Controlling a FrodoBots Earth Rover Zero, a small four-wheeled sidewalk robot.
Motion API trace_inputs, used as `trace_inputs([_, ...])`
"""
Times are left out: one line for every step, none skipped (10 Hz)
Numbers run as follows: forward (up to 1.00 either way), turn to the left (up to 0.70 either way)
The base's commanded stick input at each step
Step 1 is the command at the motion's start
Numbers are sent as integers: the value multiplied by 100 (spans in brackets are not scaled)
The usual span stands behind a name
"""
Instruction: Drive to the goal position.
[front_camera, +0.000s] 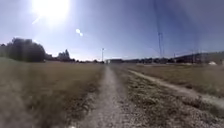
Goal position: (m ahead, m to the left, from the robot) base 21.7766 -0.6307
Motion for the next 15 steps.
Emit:
trace_inputs([50, 0])
trace_inputs([50, 0])
trace_inputs([50, 0])
trace_inputs([50, 0])
trace_inputs([50, 0])
trace_inputs([50, 0])
trace_inputs([50, 0])
trace_inputs([50, 0])
trace_inputs([50, 0])
trace_inputs([50, 0])
trace_inputs([50, 0])
trace_inputs([50, 0])
trace_inputs([50, 0])
trace_inputs([50, 0])
trace_inputs([50, 0])
